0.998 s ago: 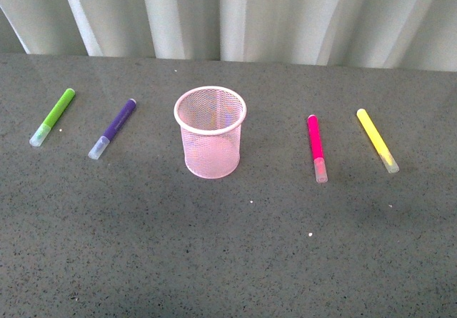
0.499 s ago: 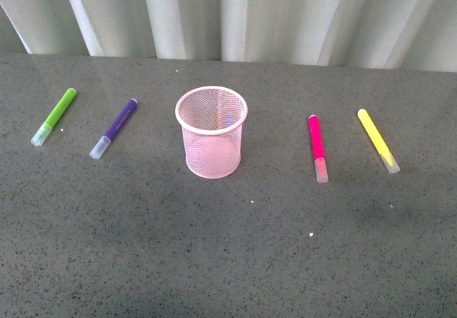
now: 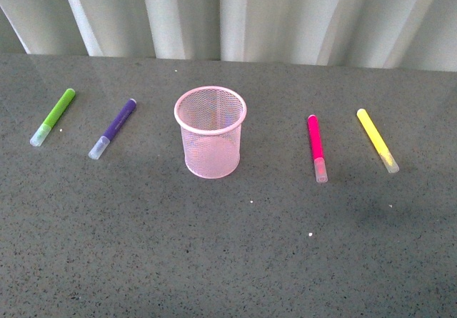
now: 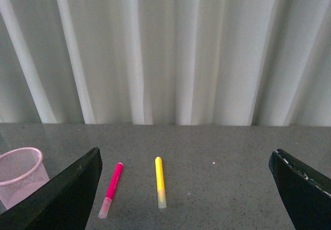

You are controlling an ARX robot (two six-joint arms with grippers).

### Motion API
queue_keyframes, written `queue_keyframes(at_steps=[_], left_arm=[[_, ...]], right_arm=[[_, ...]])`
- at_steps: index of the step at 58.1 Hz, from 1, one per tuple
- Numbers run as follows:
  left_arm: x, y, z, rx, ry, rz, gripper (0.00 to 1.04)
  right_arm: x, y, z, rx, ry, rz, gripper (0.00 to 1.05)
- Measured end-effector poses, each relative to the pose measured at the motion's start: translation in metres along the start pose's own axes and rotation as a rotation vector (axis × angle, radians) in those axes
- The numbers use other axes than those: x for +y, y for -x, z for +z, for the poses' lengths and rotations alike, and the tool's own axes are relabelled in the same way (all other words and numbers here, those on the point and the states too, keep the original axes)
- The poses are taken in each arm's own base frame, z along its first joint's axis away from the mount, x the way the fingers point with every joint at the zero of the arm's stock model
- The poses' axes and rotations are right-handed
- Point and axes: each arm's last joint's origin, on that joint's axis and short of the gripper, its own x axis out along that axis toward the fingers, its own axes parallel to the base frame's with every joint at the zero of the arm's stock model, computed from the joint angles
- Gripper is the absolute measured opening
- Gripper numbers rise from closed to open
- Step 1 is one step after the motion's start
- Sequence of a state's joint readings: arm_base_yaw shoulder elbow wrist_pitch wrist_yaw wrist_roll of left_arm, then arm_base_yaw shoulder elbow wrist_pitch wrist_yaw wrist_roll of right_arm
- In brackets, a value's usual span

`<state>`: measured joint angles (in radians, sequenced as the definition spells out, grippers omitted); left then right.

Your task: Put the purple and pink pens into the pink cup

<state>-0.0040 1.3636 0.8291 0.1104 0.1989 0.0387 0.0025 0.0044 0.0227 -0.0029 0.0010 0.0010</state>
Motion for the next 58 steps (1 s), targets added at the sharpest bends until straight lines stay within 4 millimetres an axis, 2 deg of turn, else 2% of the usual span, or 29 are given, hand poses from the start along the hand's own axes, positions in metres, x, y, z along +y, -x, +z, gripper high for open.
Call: queue_keyframes(at_steps=[12,21,37,52,58], left_arm=[[0.02,-0.087,-0.001,0.269,-0.012,-0.024,0.98],[0.032,-0.131,-0.017,0.414,-0.011,-0.032,0.98],[0.043,-0.184,-0.058,0.582,-0.039,-0.051,0.98],[0.042,-0.213,-0.076,0.649,-0.065,-0.075,0.98],[0.043,-0.23,-0.081,0.671,-0.078,-0.067,0.98]], right_arm=[[0.0,0.0,0.0,0.0,0.0,0.0,0.98],[0.0,0.0,0.0,0.0,0.0,0.0,0.98],[0.0,0.0,0.0,0.0,0.0,0.0,0.98],[0.0,0.0,0.0,0.0,0.0,0.0,0.98],[0.0,0.0,0.0,0.0,0.0,0.0,0.98]])
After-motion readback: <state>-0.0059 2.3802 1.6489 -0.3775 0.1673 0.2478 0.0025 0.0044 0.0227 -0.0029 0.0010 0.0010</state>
